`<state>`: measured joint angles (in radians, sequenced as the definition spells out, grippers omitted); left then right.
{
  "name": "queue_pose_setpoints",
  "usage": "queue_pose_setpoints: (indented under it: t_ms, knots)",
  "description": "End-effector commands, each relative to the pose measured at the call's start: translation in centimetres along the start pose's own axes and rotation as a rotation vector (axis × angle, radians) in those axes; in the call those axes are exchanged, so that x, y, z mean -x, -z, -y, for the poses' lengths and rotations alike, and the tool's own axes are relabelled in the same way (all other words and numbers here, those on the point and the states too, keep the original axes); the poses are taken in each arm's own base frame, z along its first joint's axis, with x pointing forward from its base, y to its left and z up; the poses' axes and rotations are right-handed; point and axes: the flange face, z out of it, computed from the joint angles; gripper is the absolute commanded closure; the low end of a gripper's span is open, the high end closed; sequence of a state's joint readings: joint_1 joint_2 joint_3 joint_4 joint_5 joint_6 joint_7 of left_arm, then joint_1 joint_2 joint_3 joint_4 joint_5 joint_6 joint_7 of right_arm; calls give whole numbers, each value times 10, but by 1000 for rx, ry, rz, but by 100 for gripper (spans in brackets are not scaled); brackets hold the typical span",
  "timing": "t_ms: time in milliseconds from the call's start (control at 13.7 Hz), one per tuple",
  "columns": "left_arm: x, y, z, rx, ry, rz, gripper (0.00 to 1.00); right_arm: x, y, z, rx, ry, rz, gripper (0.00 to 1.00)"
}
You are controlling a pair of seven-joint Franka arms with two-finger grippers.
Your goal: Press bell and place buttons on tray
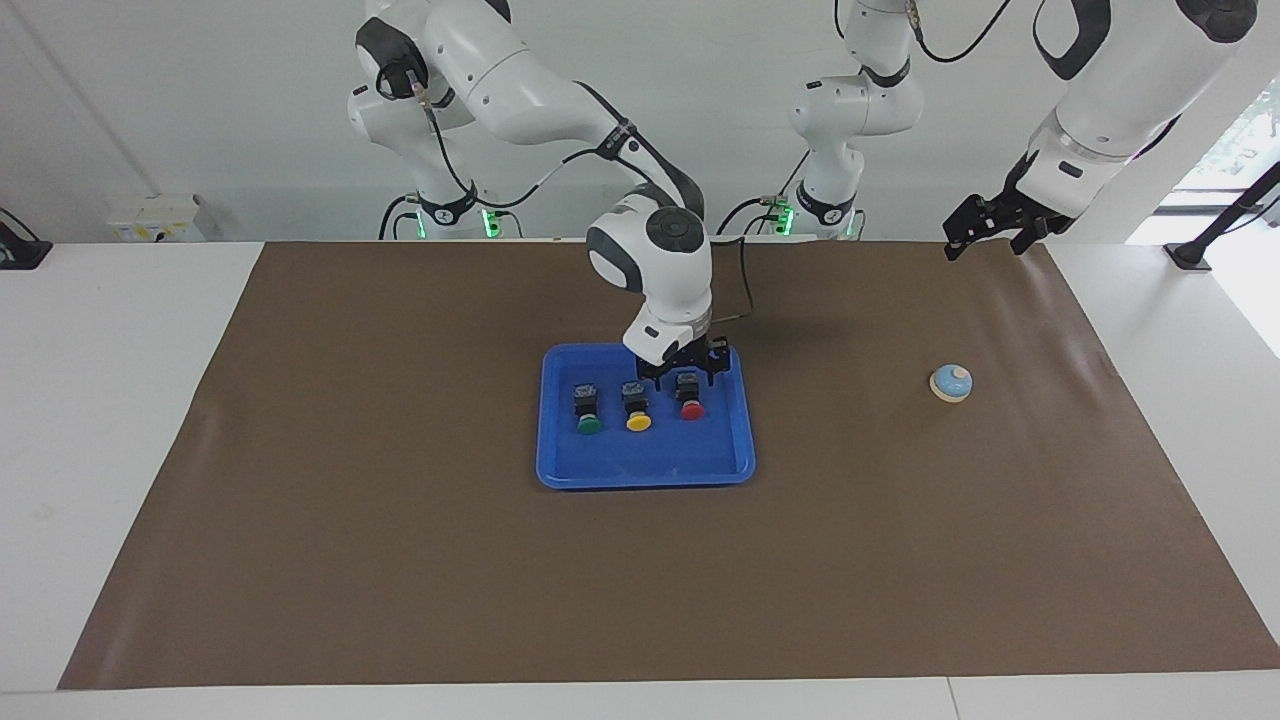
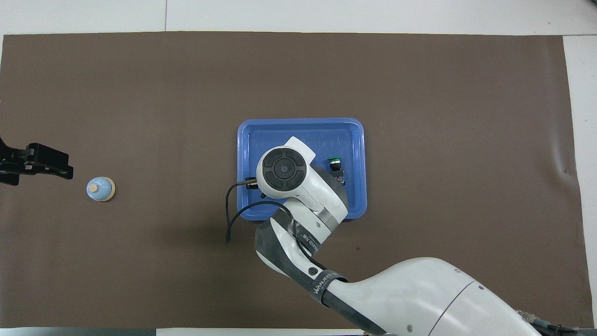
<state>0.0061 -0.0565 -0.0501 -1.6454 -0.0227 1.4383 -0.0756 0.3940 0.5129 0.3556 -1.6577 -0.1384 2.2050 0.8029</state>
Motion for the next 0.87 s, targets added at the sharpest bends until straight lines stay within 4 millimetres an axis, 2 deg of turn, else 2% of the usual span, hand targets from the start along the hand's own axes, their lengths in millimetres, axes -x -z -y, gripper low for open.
queue_pose_setpoints:
  t_ms: [0,146,291,583,655,801]
  knots:
    - [6,1,3,-10,2,-16,0,-19,42,-18,10,-80,-20,0]
    - [6,1,3,-10,2,-16,0,-51,95,-81,33,-180,-44,0]
    - [5,2,3,-10,2,-19,0,-69,143,-141,64,-248,-61,0]
    - [5,1,3,-10,2,-18,0,-85,201,-240,77,-218,-39,0]
    - [5,2,3,-10,2,-19,0,-86,212,-269,90,-192,-23,0]
    - [6,1,3,-10,2,-16,0,-81,237,-309,60,-143,1,0]
